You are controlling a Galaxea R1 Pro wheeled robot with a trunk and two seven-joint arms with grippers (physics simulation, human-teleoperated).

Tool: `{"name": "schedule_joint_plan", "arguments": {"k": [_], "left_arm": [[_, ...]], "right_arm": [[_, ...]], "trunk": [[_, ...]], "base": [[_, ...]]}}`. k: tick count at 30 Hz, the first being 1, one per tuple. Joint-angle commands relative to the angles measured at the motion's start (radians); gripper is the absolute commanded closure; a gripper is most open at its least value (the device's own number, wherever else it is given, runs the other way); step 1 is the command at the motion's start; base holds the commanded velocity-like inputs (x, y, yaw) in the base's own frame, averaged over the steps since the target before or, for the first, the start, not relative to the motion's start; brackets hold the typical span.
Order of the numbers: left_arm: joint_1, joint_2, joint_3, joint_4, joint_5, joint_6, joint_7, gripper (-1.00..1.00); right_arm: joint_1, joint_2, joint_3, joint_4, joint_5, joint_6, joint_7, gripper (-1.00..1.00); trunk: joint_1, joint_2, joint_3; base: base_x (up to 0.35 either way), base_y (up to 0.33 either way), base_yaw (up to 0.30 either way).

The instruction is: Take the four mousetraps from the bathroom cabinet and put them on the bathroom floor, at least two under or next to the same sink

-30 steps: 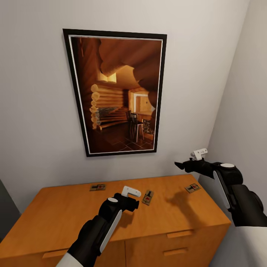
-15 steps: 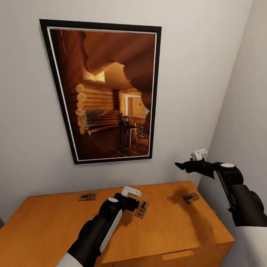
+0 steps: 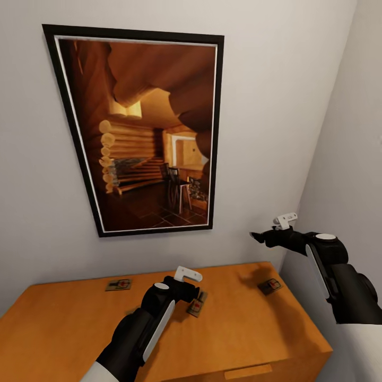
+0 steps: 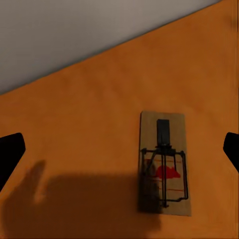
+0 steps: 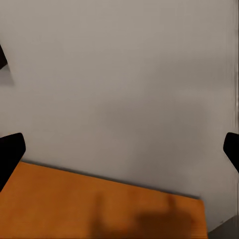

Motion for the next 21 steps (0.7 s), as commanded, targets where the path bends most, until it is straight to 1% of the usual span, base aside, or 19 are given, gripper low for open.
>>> {"name": "schedule_joint_plan", "arguments": {"k": [1,5,8,21], "left_arm": [[0.0,0.0,-0.001,-0.001,0.006,0.004,0.008,-1.0],[-0.001,0.0,-0.001,-0.001,0.006,0.004,0.009,-1.0],[-0.001,0.0,-0.001,-0.001,0.006,0.004,0.009,-1.0],[0.0,0.0,-0.001,-0.001,0.006,0.004,0.009,-1.0]], "right_arm": [[-0.001,0.0,-0.001,-0.001,0.007,0.003,0.008,-1.0],[-0.001,0.0,-0.001,-0.001,0.007,0.003,0.008,-1.0],[0.0,0.0,-0.001,-0.001,0.007,0.003,0.007,-1.0],[0.0,0.0,-0.001,-0.001,0.007,0.003,0.006,-1.0]], "trunk": [[0.0,-0.001,-0.001],[0.0,-0.001,-0.001],[0.0,-0.001,-0.001],[0.0,-0.001,-0.001]], "base": [[-0.043,-0.145,0.0],[-0.057,-0.181,0.0],[-0.03,-0.094,0.0],[-0.007,-0.021,0.0]]}}
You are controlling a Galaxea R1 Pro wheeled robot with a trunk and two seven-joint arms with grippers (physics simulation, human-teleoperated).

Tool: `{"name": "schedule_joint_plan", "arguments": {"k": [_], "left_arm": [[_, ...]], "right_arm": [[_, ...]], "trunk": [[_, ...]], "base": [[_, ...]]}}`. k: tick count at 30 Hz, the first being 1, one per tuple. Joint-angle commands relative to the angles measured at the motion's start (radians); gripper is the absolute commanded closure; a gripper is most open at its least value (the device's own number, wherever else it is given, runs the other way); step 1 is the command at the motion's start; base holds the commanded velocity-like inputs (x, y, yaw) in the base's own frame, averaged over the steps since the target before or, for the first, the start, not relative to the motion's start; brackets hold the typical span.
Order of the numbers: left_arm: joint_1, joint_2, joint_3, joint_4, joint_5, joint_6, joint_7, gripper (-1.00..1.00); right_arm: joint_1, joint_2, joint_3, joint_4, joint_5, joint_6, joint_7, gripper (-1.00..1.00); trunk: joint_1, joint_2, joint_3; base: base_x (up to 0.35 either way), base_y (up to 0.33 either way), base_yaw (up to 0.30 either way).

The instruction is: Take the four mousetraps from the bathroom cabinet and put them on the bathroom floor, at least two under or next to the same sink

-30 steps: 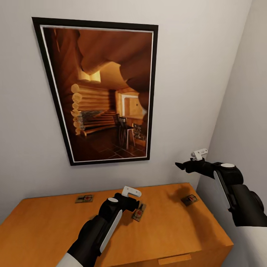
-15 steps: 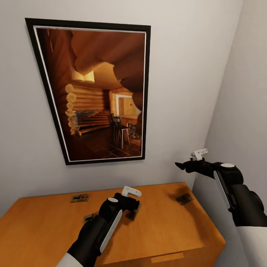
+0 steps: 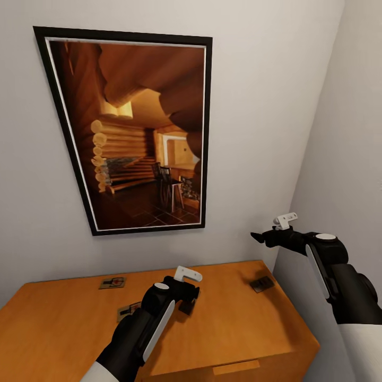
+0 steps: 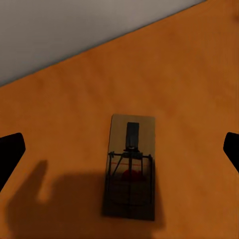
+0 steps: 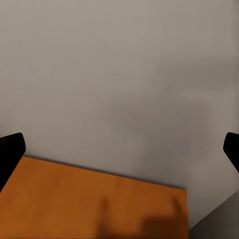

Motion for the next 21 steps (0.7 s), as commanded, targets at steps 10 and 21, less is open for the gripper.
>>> {"name": "schedule_joint_plan", "arguments": {"k": [10,21], "left_arm": [[-0.001,0.0,-0.001,-0.001,0.005,0.004,0.008,-1.0],[0.0,0.0,0.0,-0.001,0.005,0.004,0.009,-1.0]], "right_arm": [[-0.001,0.0,-0.001,-0.001,0.007,0.003,0.008,-1.0],[-0.001,0.0,-0.001,-0.001,0.007,0.003,0.008,-1.0]], "trunk": [[0.0,-0.001,0.0],[0.0,-0.001,0.0]], "base": [[0.0,-0.001,0.0],[0.0,0.0,0.0]]}}
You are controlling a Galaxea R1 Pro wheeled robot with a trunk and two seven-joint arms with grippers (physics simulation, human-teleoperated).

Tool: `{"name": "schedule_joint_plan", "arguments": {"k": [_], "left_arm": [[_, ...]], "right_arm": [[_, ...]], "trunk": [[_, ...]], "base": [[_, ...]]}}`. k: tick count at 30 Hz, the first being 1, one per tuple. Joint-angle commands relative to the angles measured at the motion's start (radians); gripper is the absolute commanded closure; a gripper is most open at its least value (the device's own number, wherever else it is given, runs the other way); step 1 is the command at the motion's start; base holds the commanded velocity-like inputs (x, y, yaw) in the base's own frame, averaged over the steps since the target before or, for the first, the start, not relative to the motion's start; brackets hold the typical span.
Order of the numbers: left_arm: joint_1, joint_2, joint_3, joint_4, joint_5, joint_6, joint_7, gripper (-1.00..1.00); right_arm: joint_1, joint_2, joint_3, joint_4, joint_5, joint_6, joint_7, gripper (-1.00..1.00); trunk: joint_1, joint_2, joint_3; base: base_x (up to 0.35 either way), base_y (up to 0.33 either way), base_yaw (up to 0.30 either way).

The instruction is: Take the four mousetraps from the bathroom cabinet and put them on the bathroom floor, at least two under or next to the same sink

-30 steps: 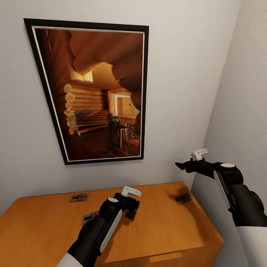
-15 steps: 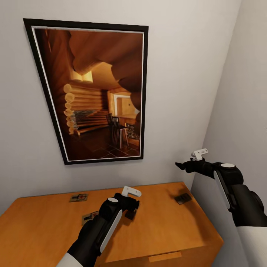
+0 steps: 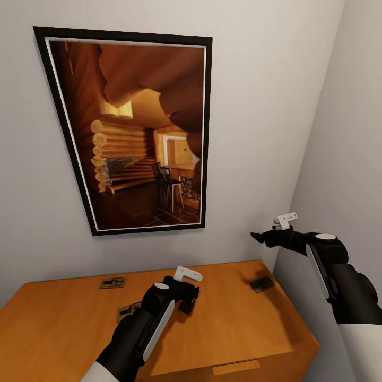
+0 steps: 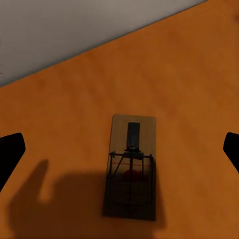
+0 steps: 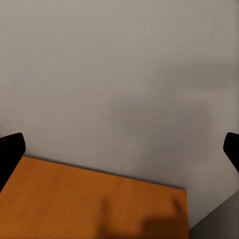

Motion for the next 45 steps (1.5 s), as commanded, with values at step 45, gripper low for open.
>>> {"name": "schedule_joint_plan", "arguments": {"k": [45], "left_arm": [[-0.001,0.0,-0.001,-0.001,0.005,0.004,0.008,-1.0]], "right_arm": [[0.0,0.0,-0.004,-0.001,0.01,0.003,0.008,-1.0]], "trunk": [[0.0,-0.001,0.0]], "base": [[-0.005,-0.008,0.0]]}}
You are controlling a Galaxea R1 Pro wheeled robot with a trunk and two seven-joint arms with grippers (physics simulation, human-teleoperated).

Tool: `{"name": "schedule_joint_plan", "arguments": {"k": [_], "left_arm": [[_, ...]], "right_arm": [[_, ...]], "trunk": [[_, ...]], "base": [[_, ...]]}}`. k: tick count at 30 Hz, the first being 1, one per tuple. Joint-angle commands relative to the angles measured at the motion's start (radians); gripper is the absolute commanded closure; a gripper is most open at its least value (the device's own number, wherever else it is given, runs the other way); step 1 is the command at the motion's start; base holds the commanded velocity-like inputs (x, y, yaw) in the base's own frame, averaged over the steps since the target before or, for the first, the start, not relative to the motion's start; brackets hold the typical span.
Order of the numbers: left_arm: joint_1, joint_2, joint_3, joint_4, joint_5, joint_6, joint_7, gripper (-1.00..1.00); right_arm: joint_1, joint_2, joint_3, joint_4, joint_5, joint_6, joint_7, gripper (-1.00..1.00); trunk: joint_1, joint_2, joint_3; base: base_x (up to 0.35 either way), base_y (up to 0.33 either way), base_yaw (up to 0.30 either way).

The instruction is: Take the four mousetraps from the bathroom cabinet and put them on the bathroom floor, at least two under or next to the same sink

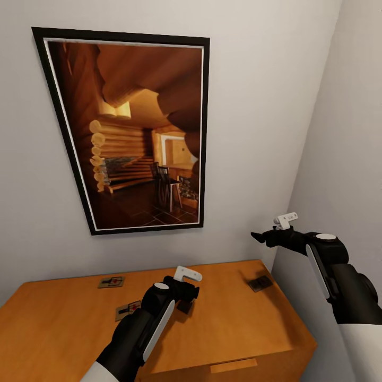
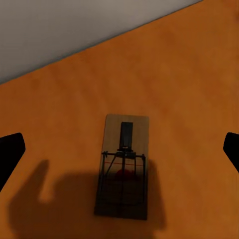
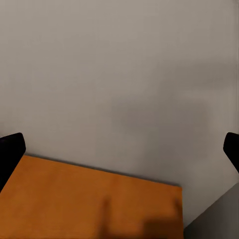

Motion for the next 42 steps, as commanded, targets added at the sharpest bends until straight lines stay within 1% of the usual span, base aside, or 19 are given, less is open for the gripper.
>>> {"name": "schedule_joint_plan", "arguments": {"k": [1,26,42], "left_arm": [[0.0,0.0,-0.001,-0.001,0.006,0.004,0.008,-1.0],[0.0,0.0,-0.001,-0.001,0.006,0.006,0.007,-1.0],[0.0,0.0,-0.001,-0.001,0.006,0.006,0.006,-1.0]], "right_arm": [[0.0,0.0,-0.001,-0.001,0.008,0.003,0.008,-1.0],[0.0,0.0,-0.001,-0.002,0.007,0.003,0.009,-1.0],[-0.001,0.0,-0.001,-0.002,0.007,0.003,0.009,-1.0]], "trunk": [[0.0,-0.001,0.0],[0.0,-0.001,0.0],[0.062,-0.113,-0.051]], "base": [[0.0,0.0,0.0],[0.0,0.0,0.0],[0.0,0.0,0.0]]}}
